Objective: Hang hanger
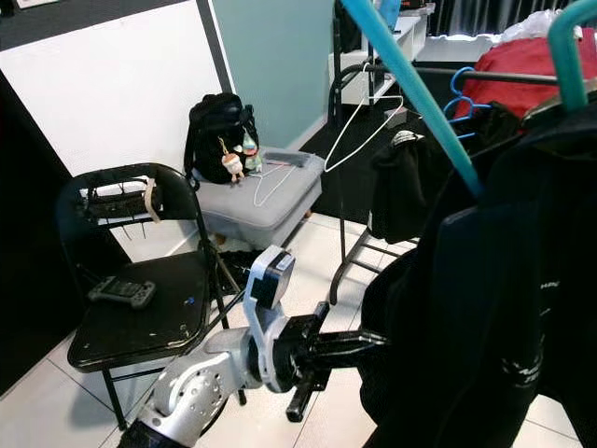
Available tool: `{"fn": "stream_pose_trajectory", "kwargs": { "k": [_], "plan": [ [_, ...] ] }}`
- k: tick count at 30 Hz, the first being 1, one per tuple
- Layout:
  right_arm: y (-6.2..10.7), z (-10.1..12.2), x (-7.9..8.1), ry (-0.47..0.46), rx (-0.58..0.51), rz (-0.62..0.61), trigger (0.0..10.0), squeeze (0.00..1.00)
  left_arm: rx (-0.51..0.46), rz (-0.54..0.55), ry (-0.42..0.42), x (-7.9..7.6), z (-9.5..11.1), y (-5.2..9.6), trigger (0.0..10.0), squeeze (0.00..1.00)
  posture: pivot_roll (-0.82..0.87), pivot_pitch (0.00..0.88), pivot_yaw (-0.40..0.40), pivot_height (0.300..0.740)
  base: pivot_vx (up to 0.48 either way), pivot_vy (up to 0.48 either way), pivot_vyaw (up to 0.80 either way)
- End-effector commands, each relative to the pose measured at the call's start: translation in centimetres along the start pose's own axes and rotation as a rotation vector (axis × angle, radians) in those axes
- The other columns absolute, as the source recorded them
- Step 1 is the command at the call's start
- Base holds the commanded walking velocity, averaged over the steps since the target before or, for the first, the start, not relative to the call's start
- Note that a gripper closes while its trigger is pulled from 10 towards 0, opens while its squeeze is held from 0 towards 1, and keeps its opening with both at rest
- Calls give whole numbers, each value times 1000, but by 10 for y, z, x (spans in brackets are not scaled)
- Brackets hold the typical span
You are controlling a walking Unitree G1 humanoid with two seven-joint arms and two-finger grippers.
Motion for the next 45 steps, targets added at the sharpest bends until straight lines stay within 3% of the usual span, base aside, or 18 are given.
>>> {"fn": "stream_pose_trajectory", "kwargs": {
  "k": [1,3,7,9,14,20,28,29,30,31,32,38,41,42,45],
  "plan": [
    [-1,6,4,38,-6,16,0,0,-9,38,-9,4,2,5,0,0,-274,0,87,740,0,0,0],
    [-1,5,4,34,-8,13,0,0,-26,60,-15,7,6,7,0,0,-274,0,87,740,0,0,0],
    [4,-22,-1,-21,68,-84,0,0,-75,136,-54,18,22,14,0,0,-270,0,86,740,0,0,0],
    [12,-43,-6,-52,133,-187,0,0,-82,175,-84,23,28,19,0,0,-266,0,90,740,0,0,0],
    [16,-49,-7,-63,138,-225,0,0,-88,188,-93,25,31,22,0,0,-265,0,90,740,0,0,0],
    [34,-73,-1,-125,174,-361,0,0,-100,241,-140,32,45,32,0,0,-265,0,97,740,0,0,0],
    [33,-78,3,-139,157,-363,0,0,-82,258,-132,36,43,32,0,0,-269,0,101,740,0,0,0],
    [32,-73,4,-124,129,-357,0,0,-59,271,-128,37,36,31,1255,0,-269,0,101,740,0,0,0],
    [31,-64,4,-92,91,-349,0,0,-32,294,-128,40,27,29,10000,690,-269,0,102,740,0,0,0],
    [31,-64,4,-92,91,-349,0,0,-32,294,-128,40,27,29,10000,690,-269,0,102,740,0,0,0],
    [30,-54,4,-61,52,-339,0,0,1,328,-142,42,17,28,10000,1000,-270,0,100,740,0,0,0],
    [28,-46,4,-30,8,-327,0,0,31,375,-172,47,4,27,10000,1000,-275,0,97,740,0,0,0],
    [25,-51,3,-44,-2,-324,0,0,30,386,-181,48,3,27,10000,1000,-277,0,95,740,0,0,0],
    [19,-70,-1,-92,-16,-334,0,0,31,412,-201,52,3,29,10000,1000,-278,0,96,740,0,0,0],
    [19,-70,-1,-92,-16,-334,0,0,31,412,-201,52,3,29,10000,1000,-278,0,96,740,0,0,0]
  ]
}}
Point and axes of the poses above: a point about 5 cm out from each wrist's last joint towards the gripper, its own y axis pointing back from the gripper into the wrist, its own z axis along the axis of the wrist's last joint, x = y × z, the point moved 2 cm from there along -y, pointing out of the wrist towards the gripper, and after that the axes turned 4 degrees about y, right-handed, at the moved point
